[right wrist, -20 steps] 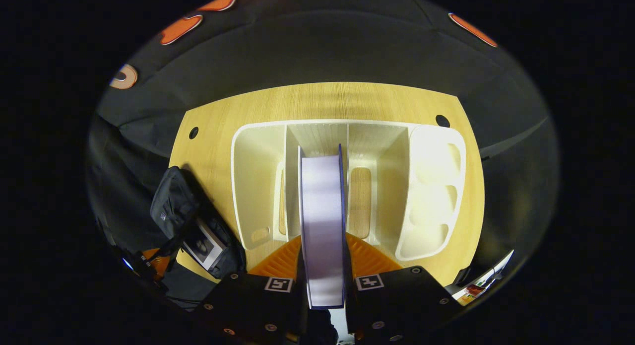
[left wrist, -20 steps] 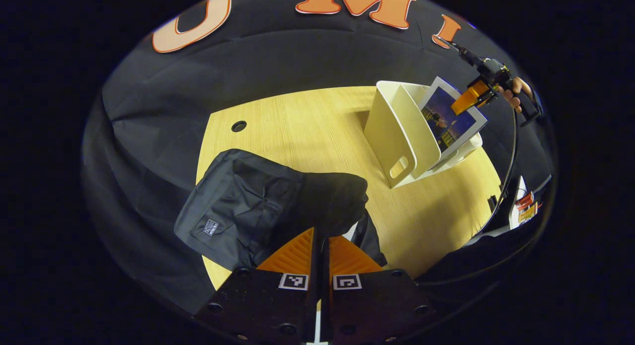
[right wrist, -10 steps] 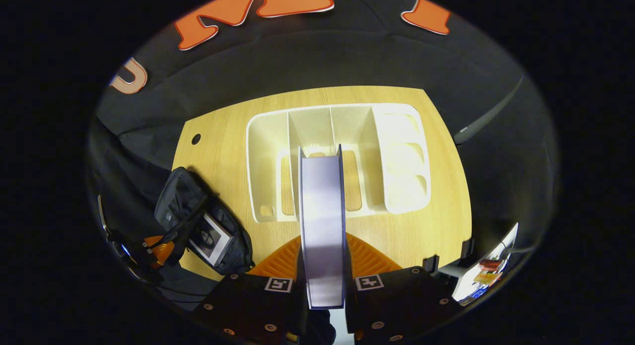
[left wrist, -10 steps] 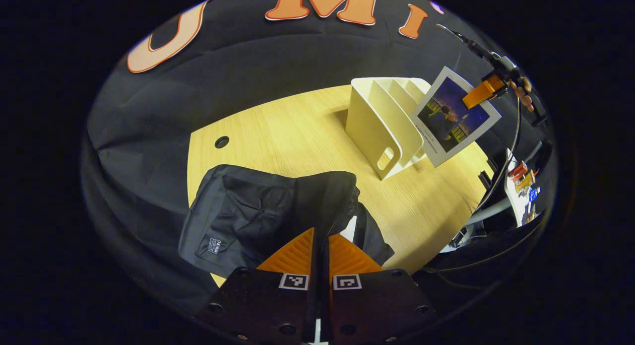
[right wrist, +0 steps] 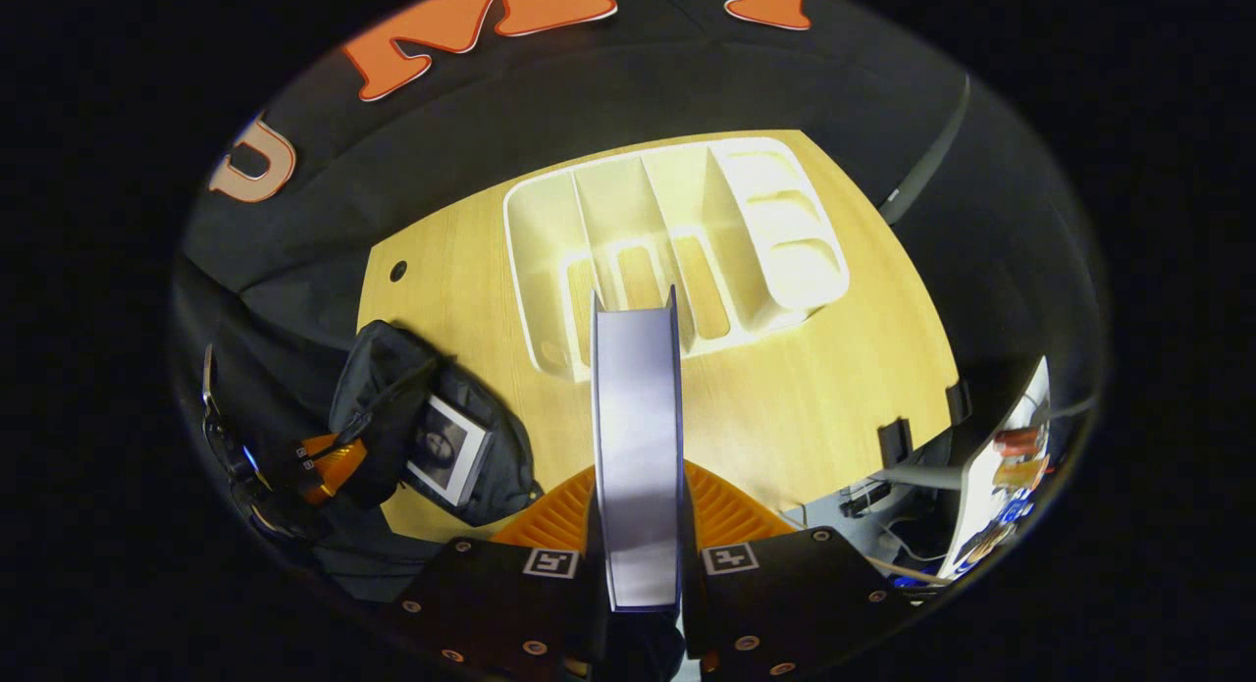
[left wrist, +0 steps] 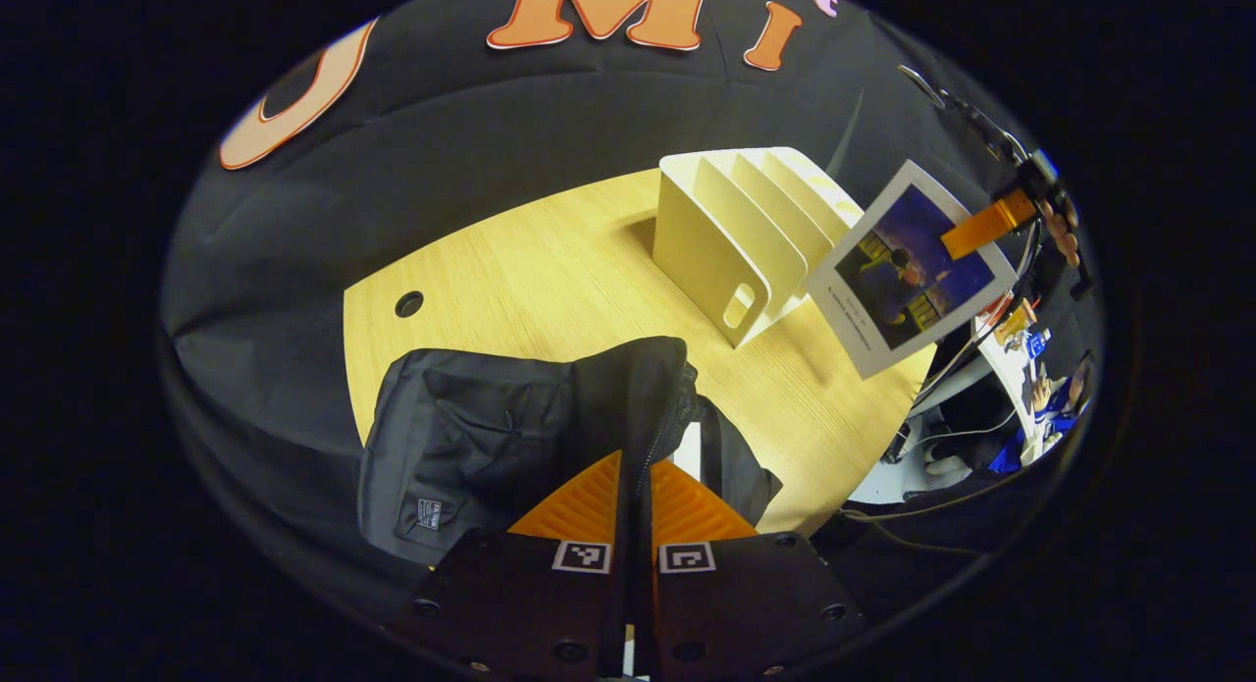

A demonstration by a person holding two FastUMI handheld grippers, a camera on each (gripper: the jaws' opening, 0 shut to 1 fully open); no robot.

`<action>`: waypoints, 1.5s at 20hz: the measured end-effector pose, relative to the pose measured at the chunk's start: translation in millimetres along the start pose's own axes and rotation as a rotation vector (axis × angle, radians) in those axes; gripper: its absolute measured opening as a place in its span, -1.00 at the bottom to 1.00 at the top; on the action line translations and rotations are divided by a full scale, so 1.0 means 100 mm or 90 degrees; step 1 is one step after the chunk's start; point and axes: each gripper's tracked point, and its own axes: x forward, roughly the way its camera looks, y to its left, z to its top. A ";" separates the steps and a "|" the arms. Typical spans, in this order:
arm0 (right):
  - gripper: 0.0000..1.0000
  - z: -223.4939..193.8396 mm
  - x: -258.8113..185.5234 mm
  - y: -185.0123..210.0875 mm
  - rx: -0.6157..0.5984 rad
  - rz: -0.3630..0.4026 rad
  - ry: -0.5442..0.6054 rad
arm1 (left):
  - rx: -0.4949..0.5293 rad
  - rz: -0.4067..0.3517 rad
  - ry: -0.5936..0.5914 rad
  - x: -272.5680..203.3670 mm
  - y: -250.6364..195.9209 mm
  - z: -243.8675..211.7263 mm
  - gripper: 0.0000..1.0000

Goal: Open the schoolbag, grab two books from the bookshelf and put them into the schoolbag.

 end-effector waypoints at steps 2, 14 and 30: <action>-0.38 -0.18 0.00 0.08 0.025 0.018 0.004 | 0.011 -0.009 -0.001 0.00 0.06 -0.02 -0.92; -0.41 -0.74 0.17 1.05 0.161 0.246 -0.007 | 0.025 -0.053 -0.026 -0.12 0.18 0.01 -0.92; -0.41 -0.75 0.98 2.13 0.260 0.469 0.005 | 0.034 -0.056 -0.073 -0.38 0.23 0.24 -0.92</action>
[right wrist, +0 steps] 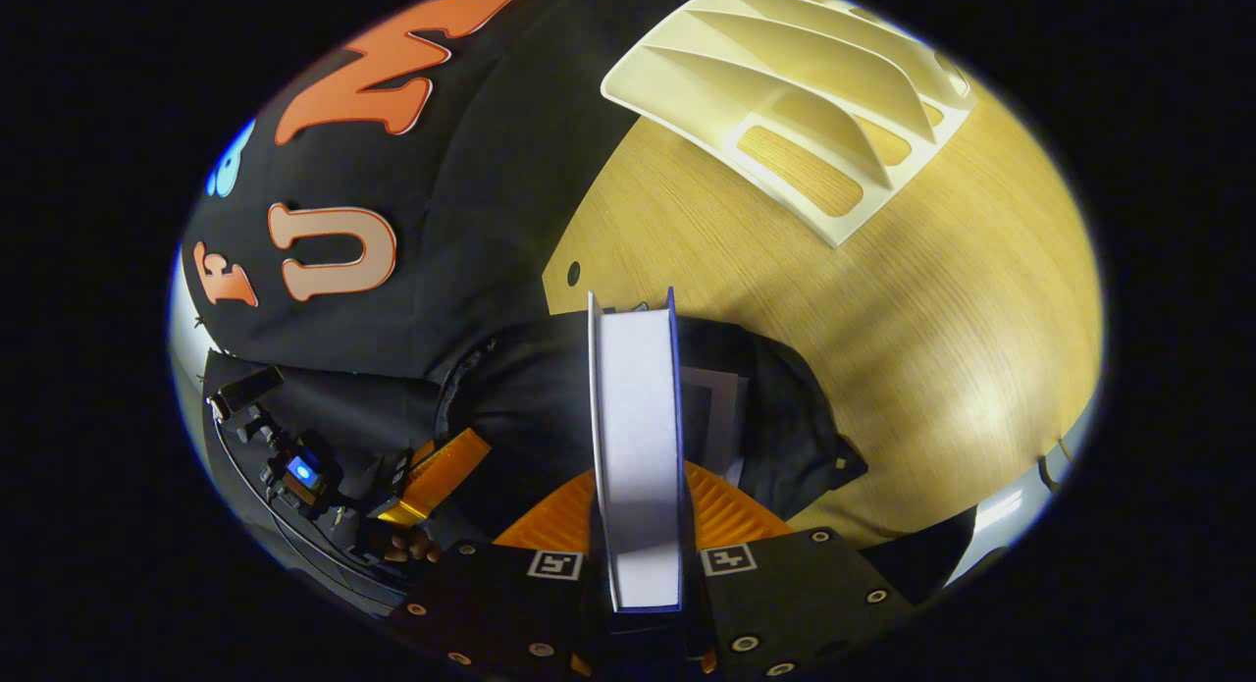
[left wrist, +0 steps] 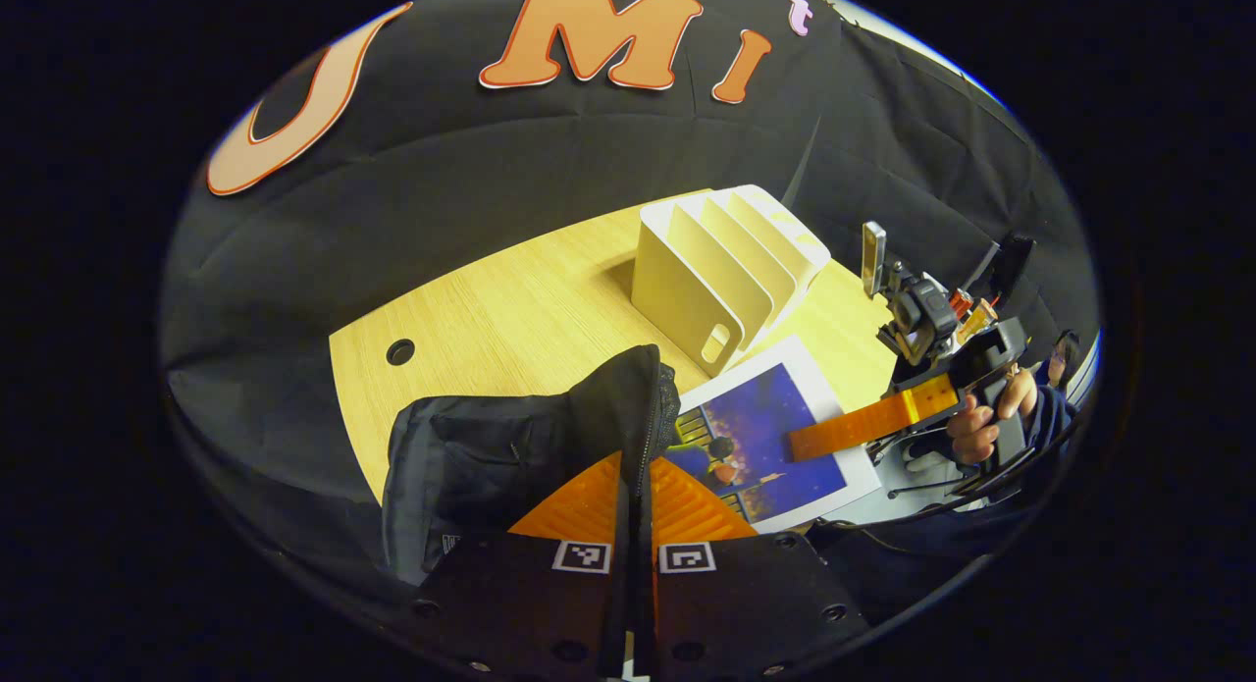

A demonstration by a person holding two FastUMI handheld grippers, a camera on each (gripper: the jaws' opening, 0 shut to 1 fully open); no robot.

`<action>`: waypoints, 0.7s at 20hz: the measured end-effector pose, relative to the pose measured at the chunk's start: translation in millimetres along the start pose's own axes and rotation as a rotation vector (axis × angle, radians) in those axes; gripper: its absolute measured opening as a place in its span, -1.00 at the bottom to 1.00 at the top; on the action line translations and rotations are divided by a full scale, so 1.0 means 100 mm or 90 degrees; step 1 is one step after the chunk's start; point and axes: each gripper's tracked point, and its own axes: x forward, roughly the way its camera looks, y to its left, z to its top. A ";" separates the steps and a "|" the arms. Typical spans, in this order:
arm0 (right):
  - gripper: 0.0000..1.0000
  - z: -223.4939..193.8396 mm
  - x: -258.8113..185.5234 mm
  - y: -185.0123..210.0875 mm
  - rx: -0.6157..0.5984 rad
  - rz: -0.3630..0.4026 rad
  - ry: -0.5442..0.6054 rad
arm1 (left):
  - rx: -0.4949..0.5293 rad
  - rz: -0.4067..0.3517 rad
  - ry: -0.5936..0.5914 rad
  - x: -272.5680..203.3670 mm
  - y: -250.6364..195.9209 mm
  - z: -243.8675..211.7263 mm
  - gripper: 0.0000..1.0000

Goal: Open the schoolbag, grab two books from the bookshelf and put them into the schoolbag.

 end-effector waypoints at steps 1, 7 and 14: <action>-0.41 0.00 0.06 0.02 0.004 0.009 -0.006 | -0.001 0.000 -0.001 -0.01 0.00 0.00 -0.92; -0.42 -0.10 0.49 0.10 0.003 0.039 -0.001 | 0.003 -0.010 -0.013 -0.03 -0.11 0.09 -0.92; -0.42 -0.11 0.90 0.15 0.015 0.073 -0.013 | -0.004 -0.030 -0.025 -0.02 -0.29 0.19 -0.92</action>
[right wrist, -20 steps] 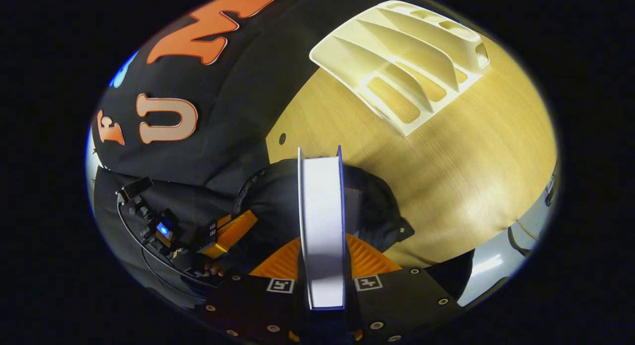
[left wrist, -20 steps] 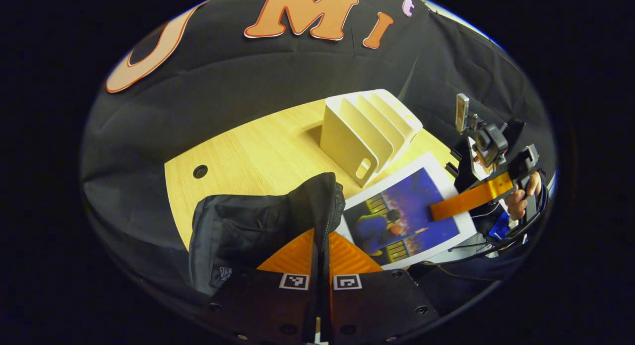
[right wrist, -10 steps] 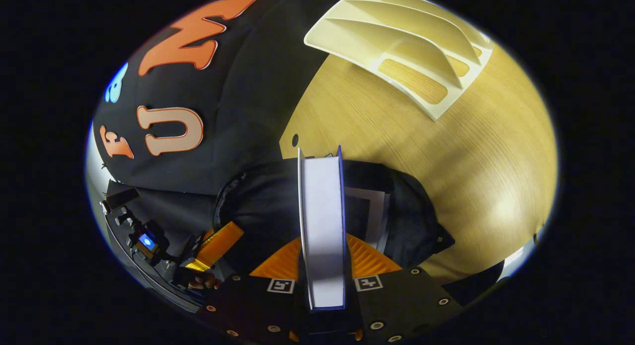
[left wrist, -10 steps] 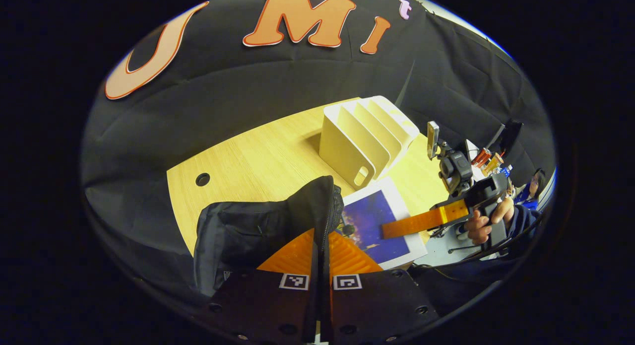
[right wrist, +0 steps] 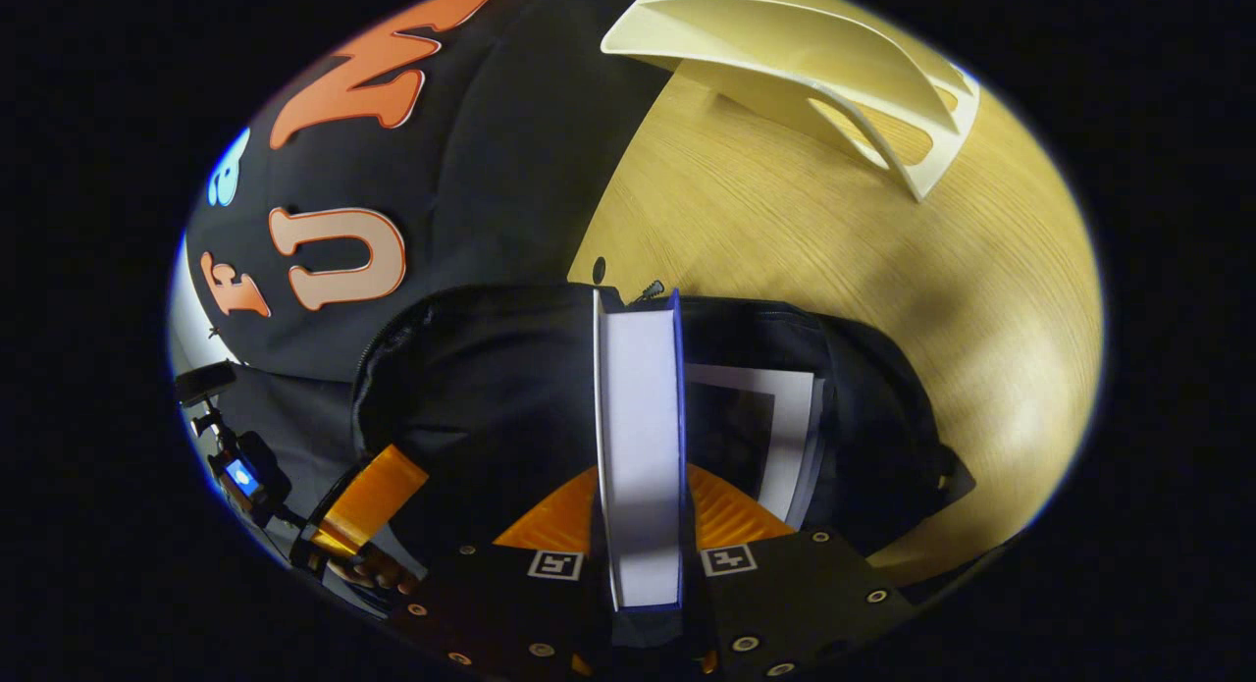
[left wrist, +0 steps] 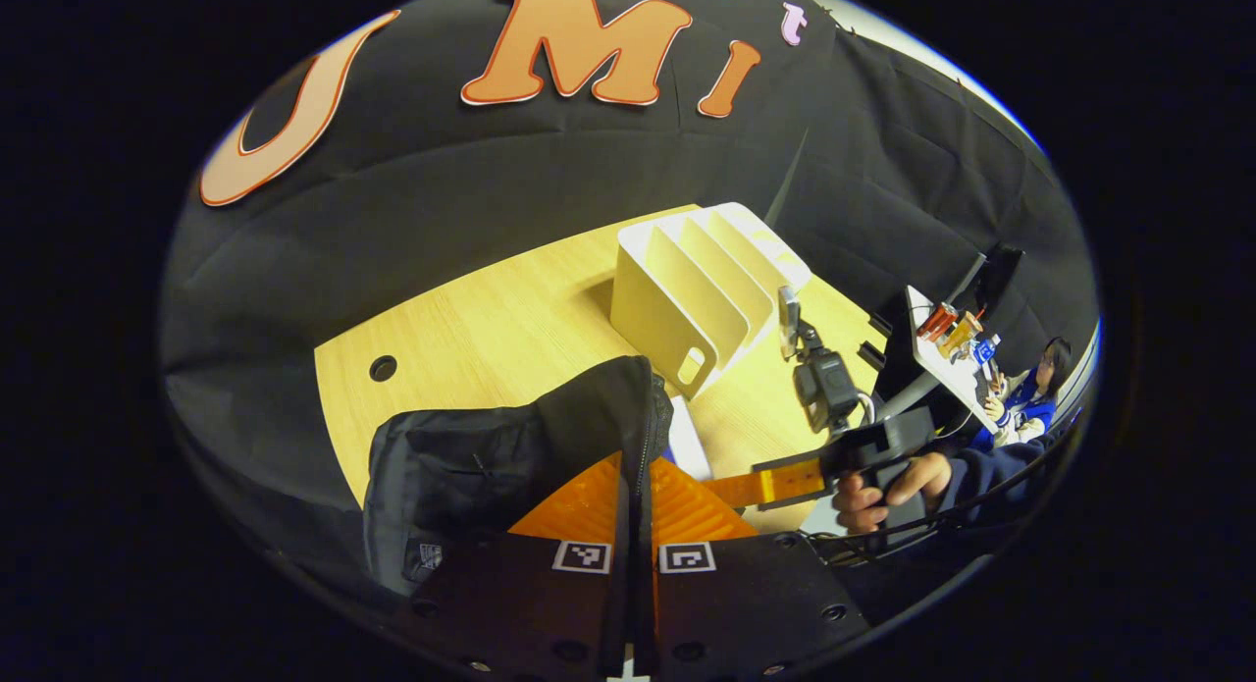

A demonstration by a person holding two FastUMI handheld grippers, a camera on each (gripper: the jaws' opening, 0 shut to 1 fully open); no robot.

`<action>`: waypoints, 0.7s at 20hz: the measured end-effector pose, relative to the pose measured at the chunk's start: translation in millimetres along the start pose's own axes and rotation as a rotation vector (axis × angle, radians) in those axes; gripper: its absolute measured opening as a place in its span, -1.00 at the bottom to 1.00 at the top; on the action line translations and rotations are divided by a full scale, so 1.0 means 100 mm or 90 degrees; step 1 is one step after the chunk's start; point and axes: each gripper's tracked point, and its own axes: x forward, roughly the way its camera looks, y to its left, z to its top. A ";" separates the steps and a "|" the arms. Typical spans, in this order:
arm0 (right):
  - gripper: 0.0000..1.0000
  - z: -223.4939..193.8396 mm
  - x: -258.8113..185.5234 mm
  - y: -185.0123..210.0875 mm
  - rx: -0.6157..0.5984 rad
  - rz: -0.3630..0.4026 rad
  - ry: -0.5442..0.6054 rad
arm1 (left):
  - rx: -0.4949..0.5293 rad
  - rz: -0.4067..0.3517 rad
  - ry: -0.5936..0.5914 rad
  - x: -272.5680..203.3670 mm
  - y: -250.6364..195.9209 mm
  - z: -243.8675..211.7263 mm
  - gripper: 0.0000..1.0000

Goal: Open the schoolbag, grab two books from the bookshelf and put them into the schoolbag.

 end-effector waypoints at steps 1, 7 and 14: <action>-0.41 -0.01 0.04 0.00 0.000 0.005 0.000 | 0.000 -0.001 0.000 0.01 -0.01 0.01 -0.92; -0.41 -0.14 0.27 -0.03 0.001 0.008 0.023 | -0.010 -0.003 0.000 0.02 -0.04 0.00 -0.92; -0.04 -0.28 0.13 -0.18 -0.071 -0.099 0.089 | -0.004 0.026 -0.001 0.05 0.03 -0.04 -0.92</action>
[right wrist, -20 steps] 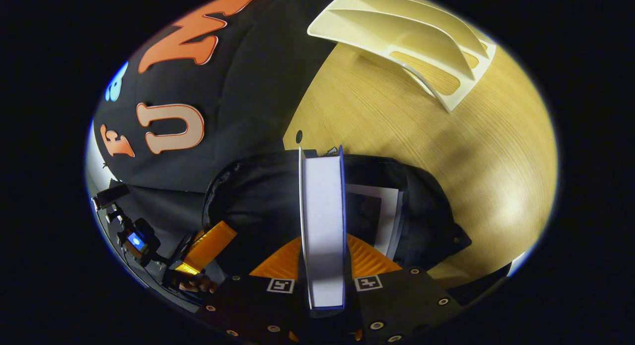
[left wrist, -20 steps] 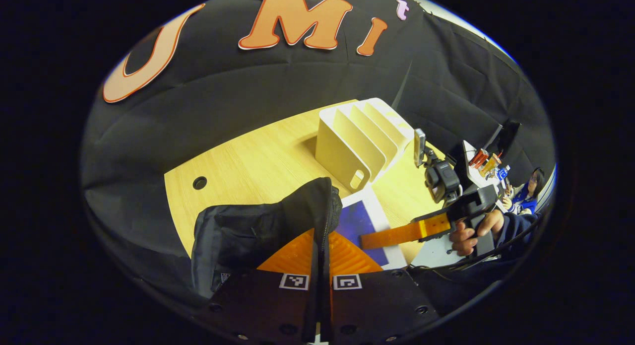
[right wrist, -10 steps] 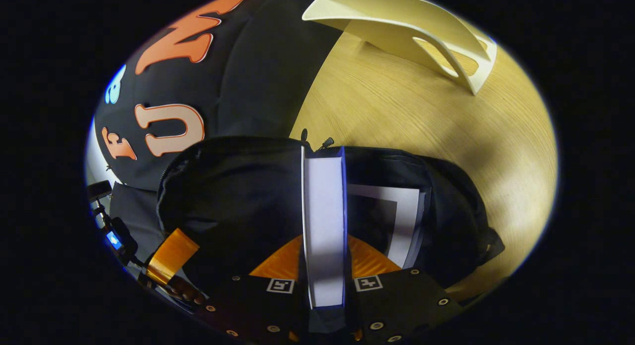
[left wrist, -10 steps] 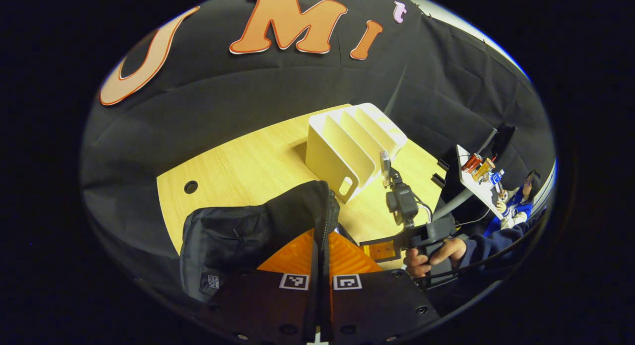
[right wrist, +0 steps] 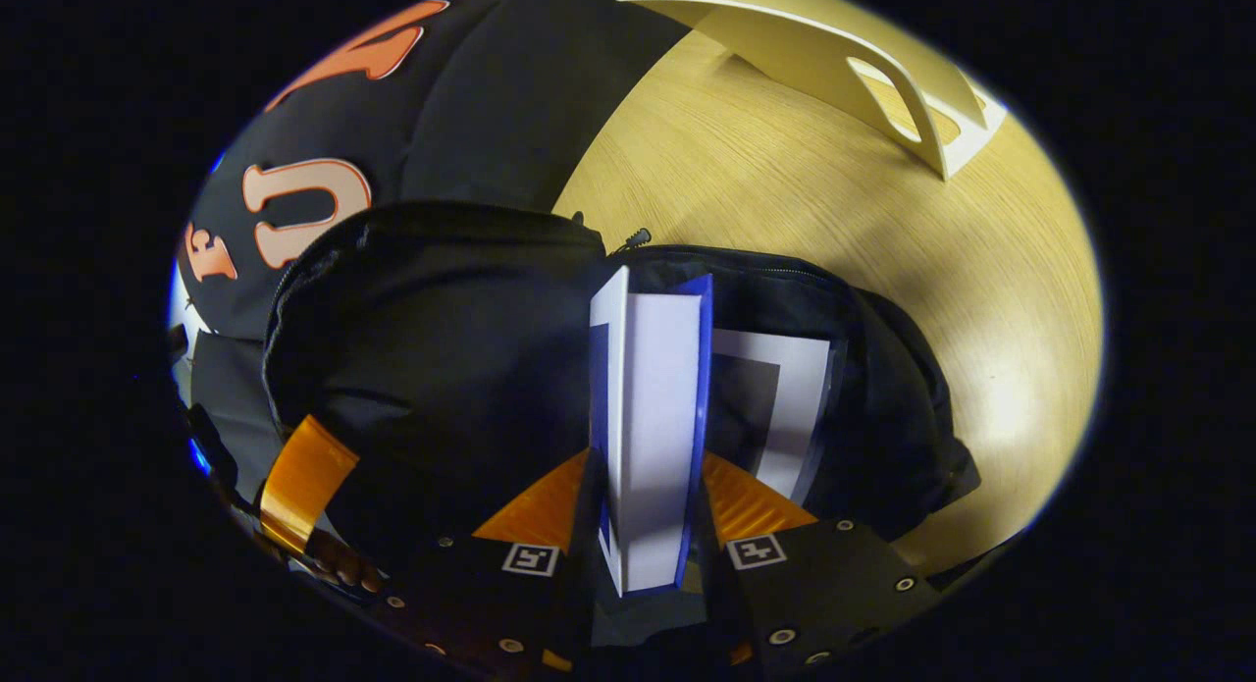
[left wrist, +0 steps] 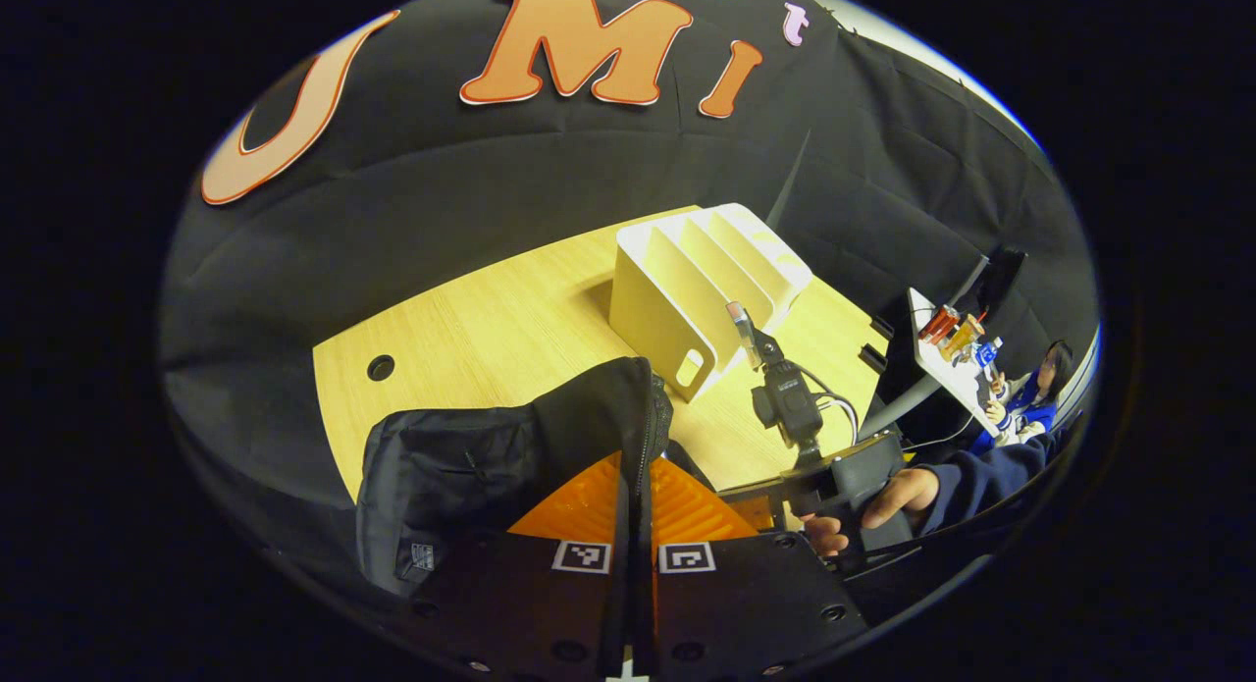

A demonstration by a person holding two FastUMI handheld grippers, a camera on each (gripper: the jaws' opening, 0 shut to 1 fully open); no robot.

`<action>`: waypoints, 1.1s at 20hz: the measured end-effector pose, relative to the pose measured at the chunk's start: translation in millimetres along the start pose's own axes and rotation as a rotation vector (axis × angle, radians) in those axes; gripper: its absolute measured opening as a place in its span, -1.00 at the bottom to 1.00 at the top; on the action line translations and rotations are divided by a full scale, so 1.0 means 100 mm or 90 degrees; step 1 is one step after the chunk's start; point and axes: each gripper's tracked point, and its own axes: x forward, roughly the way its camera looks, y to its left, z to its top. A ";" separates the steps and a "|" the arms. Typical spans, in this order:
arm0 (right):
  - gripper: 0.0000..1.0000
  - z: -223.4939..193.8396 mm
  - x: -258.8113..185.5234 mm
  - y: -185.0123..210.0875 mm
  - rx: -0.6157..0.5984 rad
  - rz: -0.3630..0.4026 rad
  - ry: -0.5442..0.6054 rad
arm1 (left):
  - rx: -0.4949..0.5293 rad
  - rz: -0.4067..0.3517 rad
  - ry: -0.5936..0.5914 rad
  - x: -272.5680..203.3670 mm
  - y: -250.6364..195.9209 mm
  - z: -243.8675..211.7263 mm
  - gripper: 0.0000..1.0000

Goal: Open the schoolbag, grab two books from the bookshelf and put them into the schoolbag.

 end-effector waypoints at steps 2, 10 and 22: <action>0.16 -0.06 -0.08 -0.13 -0.053 -0.039 0.027 | 0.003 0.014 0.007 0.04 -0.02 -0.04 -0.92; 0.70 0.16 -0.61 -0.38 -0.162 -0.068 0.030 | -0.036 0.077 0.032 0.27 -0.17 -0.19 -0.90; 0.95 0.78 -1.54 -1.05 -0.245 -0.113 0.025 | -0.107 0.171 0.081 0.67 -0.79 -0.33 0.01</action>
